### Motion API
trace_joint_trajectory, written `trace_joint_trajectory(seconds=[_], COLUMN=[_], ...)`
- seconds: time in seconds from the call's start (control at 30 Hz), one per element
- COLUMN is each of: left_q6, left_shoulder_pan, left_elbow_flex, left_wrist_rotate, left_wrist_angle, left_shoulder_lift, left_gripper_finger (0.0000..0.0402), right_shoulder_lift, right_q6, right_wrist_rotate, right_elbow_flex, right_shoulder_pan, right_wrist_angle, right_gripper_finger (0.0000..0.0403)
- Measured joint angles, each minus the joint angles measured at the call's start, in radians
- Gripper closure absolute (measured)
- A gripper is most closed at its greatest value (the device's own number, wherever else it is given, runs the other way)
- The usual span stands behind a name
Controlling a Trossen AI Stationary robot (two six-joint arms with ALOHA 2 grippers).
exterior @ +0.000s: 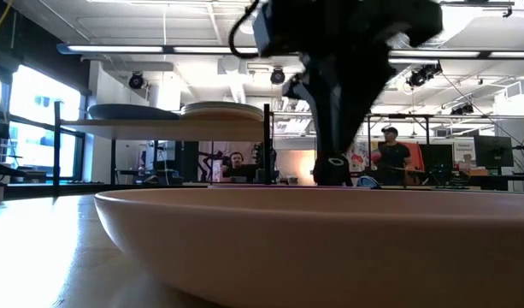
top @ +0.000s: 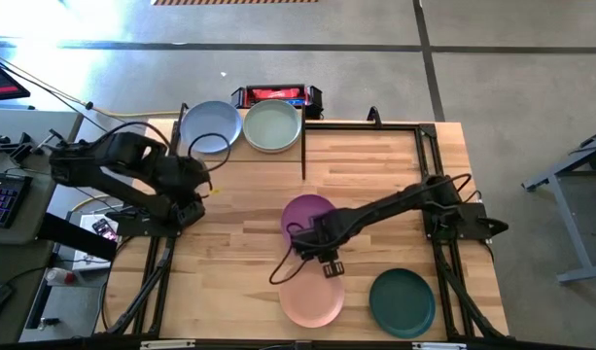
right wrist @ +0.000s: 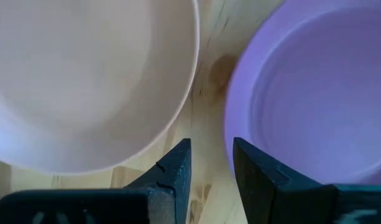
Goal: Place and stack plates onto a shelf
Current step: Stack the violet plate on top of the blue plate on the shelf
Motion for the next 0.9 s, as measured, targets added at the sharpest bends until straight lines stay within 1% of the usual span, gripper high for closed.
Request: trace_joint_trajectory(seconds=[0.07, 0.23, 0.3, 0.37, 0.43, 0.7, 0.9], left_q6=[-0.026, -0.097, -0.116, -0.132, -0.149, -0.203, -0.209], left_shoulder_pan=[-0.021, -0.072, -0.091, -0.108, -0.123, -0.166, -0.184], left_elbow_flex=[0.000, 0.000, 0.000, 0.000, 0.000, -0.001, -0.001], left_wrist_rotate=[-0.006, -0.059, -0.076, -0.084, -0.093, -0.149, -0.153], left_wrist_angle=[0.000, 0.000, 0.000, 0.000, 0.000, 0.001, 0.002], left_shoulder_lift=[0.000, 0.000, 0.000, 0.000, 0.000, 0.006, 0.031], left_gripper_finger=[0.0312, 0.0312, 0.0312, 0.0312, 0.0312, 0.0312, 0.0312], right_shoulder_lift=[0.000, 0.000, -0.001, 0.000, 0.000, 0.004, 0.020], right_q6=[0.000, 0.008, 0.008, 0.008, 0.008, 0.000, 0.000], right_wrist_rotate=[0.003, 0.008, 0.032, 0.064, 0.084, 0.094, 0.094], right_elbow_flex=[-0.021, -0.093, -0.122, -0.142, -0.150, -0.150, -0.151], right_shoulder_pan=[0.004, 0.005, 0.005, 0.005, 0.005, -0.001, -0.001], right_wrist_angle=[0.009, 0.087, 0.124, 0.123, 0.129, 0.172, 0.170], right_gripper_finger=[0.0304, 0.0304, 0.0304, 0.0304, 0.0304, 0.0304, 0.0304])
